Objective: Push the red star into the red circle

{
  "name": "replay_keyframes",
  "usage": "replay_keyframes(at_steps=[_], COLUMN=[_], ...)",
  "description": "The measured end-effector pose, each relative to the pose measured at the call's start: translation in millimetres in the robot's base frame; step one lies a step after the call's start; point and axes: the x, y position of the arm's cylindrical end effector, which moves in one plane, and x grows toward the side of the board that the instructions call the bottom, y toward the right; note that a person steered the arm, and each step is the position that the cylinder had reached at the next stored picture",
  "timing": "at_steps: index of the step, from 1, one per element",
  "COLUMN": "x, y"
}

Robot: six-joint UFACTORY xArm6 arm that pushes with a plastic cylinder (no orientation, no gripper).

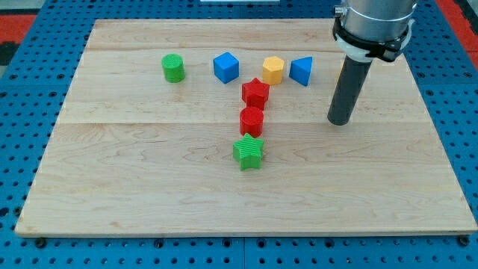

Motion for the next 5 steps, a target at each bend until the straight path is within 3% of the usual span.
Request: replay_keyframes(at_steps=[5], x=[21], y=[36])
